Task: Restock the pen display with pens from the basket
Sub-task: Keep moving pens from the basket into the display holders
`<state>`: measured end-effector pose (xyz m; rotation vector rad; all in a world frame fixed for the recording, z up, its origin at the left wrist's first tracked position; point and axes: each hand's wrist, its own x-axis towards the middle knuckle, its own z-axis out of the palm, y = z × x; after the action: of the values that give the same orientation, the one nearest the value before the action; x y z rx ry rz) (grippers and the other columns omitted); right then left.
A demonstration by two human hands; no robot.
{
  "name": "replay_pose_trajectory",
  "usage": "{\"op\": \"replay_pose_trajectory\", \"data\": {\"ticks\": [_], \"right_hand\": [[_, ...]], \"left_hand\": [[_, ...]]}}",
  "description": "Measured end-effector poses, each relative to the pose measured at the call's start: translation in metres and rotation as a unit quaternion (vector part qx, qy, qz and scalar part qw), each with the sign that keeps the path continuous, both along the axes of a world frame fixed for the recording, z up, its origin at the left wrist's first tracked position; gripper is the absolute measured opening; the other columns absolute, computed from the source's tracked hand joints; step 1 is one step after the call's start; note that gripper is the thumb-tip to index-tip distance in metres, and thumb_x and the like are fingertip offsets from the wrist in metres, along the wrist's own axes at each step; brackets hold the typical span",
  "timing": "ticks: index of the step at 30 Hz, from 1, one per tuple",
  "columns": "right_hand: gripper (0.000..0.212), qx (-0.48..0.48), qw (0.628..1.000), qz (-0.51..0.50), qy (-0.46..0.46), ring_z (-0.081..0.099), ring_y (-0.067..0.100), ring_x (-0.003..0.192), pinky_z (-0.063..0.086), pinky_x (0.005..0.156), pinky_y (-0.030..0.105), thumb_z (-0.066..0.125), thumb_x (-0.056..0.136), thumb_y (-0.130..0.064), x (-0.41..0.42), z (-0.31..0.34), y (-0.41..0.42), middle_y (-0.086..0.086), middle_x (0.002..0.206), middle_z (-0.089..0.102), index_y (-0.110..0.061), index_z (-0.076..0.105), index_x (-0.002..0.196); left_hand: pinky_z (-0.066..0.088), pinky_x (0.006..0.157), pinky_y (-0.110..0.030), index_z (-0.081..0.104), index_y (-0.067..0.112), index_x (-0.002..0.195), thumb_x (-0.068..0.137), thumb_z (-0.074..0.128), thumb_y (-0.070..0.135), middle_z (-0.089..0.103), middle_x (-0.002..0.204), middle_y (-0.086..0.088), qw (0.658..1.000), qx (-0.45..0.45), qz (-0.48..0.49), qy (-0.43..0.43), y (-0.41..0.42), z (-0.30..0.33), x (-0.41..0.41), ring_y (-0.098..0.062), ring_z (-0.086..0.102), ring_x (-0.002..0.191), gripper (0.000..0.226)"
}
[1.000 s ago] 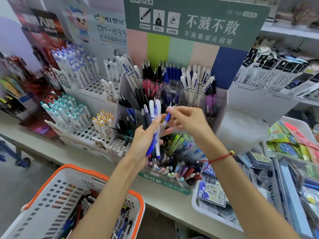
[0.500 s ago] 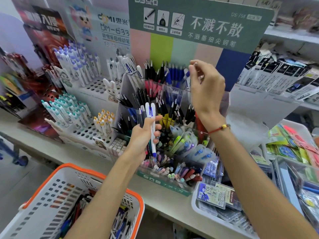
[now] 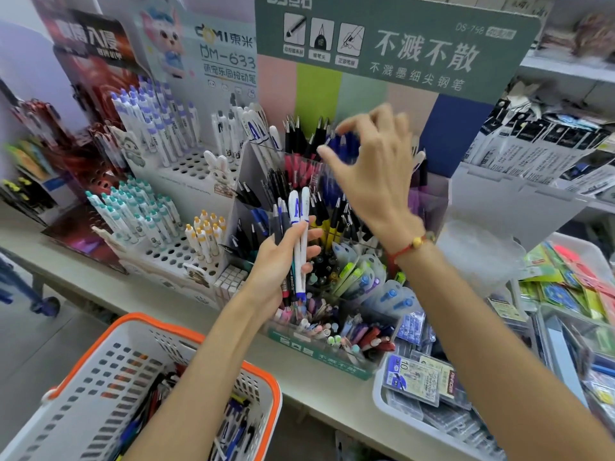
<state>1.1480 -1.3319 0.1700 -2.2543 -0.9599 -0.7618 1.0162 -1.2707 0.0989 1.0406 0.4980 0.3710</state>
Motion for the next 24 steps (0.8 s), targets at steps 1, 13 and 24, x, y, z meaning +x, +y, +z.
{"op": "replay_pose_trajectory", "data": {"ticks": [1,13,24], "right_hand": [[0.034,0.000,0.998,0.031,0.052,0.049,0.016,0.087,0.035,0.071,0.026,0.065,0.087,-0.047,-0.011,-0.008,-0.002,-0.001,0.094,0.054,-0.016,0.067,0.101],[0.016,0.418,0.900,-0.019,0.123,0.058,-0.007,0.073,0.049,0.067,0.013,0.057,0.097,-0.019,-0.005,-0.005,-0.065,0.001,0.094,0.068,-0.012,0.069,0.105],[0.023,0.344,0.939,-0.014,-0.001,0.055,-0.011,0.074,0.046,0.069,0.009,0.059,0.096,-0.026,0.027,0.005,-0.063,-0.003,0.088,0.062,-0.009,0.073,0.103]], "left_hand": [[0.044,0.046,-0.016,0.065,0.019,0.109,0.100,0.050,0.025,0.075,0.081,0.010,1.000,0.009,-0.004,-0.001,-0.001,0.001,0.000,-0.001,0.063,0.064,0.018],[0.050,0.054,-0.016,0.066,0.024,0.114,0.098,0.054,0.031,0.074,0.088,0.008,0.999,0.030,-0.019,0.026,-0.001,-0.002,0.003,-0.004,0.069,0.072,0.021],[0.026,0.035,-0.013,0.053,0.013,0.097,0.100,0.045,0.021,0.051,0.059,0.008,0.996,-0.021,-0.067,0.060,-0.006,-0.006,0.010,-0.001,0.034,0.041,0.011]]}}
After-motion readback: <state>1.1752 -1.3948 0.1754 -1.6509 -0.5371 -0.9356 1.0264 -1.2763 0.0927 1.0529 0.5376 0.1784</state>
